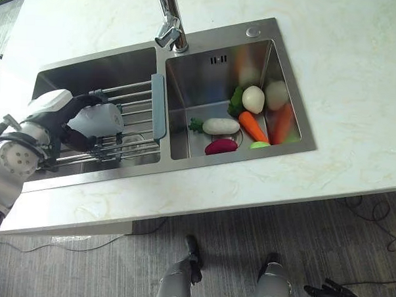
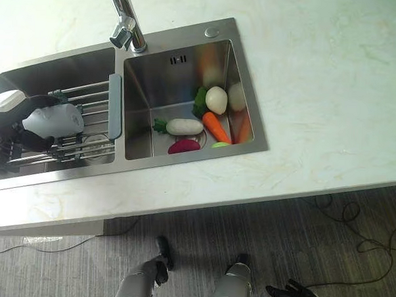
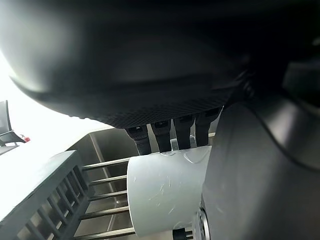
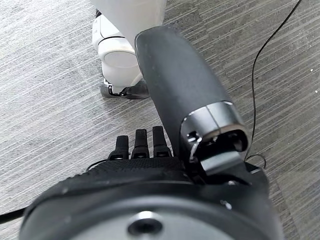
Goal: Place the dishes in the dishwasher.
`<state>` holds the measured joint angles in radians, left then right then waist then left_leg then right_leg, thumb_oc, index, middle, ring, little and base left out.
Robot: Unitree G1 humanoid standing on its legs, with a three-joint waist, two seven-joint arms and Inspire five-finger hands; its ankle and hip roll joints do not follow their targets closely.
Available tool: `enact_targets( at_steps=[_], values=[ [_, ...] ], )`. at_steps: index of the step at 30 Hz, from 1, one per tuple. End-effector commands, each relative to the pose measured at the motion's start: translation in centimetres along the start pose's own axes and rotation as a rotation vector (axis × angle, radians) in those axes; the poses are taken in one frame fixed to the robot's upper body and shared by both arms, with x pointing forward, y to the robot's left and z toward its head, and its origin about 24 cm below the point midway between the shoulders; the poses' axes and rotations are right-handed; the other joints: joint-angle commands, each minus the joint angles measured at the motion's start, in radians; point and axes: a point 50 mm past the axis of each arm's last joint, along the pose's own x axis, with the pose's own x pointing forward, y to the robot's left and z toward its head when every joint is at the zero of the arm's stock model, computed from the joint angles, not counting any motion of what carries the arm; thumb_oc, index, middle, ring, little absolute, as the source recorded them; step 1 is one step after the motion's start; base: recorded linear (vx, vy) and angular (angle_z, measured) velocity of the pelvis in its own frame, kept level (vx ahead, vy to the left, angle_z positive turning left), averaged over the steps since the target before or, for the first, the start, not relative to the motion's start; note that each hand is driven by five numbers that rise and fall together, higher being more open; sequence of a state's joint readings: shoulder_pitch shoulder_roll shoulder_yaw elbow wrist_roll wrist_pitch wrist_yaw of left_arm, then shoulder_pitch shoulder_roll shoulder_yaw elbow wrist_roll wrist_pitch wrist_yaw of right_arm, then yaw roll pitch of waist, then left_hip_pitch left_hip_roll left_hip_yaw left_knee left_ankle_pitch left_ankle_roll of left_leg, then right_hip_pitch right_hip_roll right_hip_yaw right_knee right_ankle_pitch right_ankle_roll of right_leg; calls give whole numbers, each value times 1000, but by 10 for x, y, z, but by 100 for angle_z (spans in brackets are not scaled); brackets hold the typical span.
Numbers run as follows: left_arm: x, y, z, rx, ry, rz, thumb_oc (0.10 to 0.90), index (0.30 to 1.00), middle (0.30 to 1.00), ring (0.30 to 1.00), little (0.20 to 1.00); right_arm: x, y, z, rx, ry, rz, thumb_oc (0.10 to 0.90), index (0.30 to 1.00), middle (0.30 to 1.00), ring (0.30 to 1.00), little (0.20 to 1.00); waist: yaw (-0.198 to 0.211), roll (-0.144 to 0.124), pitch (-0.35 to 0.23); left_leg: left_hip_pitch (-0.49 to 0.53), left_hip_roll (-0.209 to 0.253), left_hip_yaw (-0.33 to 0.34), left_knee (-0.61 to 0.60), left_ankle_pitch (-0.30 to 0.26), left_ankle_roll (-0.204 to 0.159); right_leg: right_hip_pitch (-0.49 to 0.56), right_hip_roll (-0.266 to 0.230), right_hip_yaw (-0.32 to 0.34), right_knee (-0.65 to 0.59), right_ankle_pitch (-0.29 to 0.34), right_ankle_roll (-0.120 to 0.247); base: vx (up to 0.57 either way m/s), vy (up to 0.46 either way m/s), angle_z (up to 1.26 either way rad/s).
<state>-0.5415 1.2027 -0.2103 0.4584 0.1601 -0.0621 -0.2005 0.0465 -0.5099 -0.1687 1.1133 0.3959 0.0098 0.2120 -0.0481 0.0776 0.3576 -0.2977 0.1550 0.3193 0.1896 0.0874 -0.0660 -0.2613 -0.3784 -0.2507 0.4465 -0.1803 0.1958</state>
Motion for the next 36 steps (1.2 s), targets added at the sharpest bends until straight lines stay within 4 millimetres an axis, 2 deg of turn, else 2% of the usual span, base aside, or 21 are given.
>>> enact_targets(
  at_steps=[1,11,15,20,25,32,36],
  values=[
    [-12,53,-13,5,56,152,800,900,900,900,900,-9,-27,2,-23,-17,-56,800,900,900,900,900,6,-4,-27,-15,83,-107,110,-200,-74,-7,-82,-9,-146,128,66,0,0,0],
    [-13,65,-20,75,119,152,800,900,900,900,900,-8,-26,7,-12,-42,-41,800,900,900,900,900,15,-4,-11,-32,85,-110,110,-196,-76,-21,-85,-12,-146,135,66,-1,-1,0],
    [-13,62,-28,188,173,119,800,900,900,900,900,-6,-24,12,-21,-52,-37,800,900,900,900,900,14,-6,-3,-41,86,-113,110,-195,-78,-31,-81,-8,-146,134,66,0,0,0],
    [-13,59,-32,215,198,90,800,900,900,900,900,-6,-25,16,-34,-57,-38,800,900,900,900,900,13,-9,7,-51,89,-120,110,-192,-79,-40,-74,-4,-146,133,66,0,0,0],
    [-9,59,-33,210,212,93,800,900,900,900,900,-5,-23,26,-65,-73,-38,800,900,900,900,900,8,-18,30,-75,96,-125,110,-186,-83,-62,-66,1,-146,133,66,-41,6,2],
    [-1,63,-29,244,233,98,800,900,900,900,900,-4,-24,28,-31,-79,-31,800,900,900,900,900,8,-32,63,-111,102,-133,110,-176,-86,-91,-58,-4,-146,139,66,-56,-11,1],
    [-2,64,-34,261,284,116,800,900,900,900,900,-4,-22,31,-41,-105,-18,800,900,900,900,900,6,-38,70,-119,106,-134,110,-175,-89,-100,-54,-8,-146,139,66,-8,-4,1]
  ],
)
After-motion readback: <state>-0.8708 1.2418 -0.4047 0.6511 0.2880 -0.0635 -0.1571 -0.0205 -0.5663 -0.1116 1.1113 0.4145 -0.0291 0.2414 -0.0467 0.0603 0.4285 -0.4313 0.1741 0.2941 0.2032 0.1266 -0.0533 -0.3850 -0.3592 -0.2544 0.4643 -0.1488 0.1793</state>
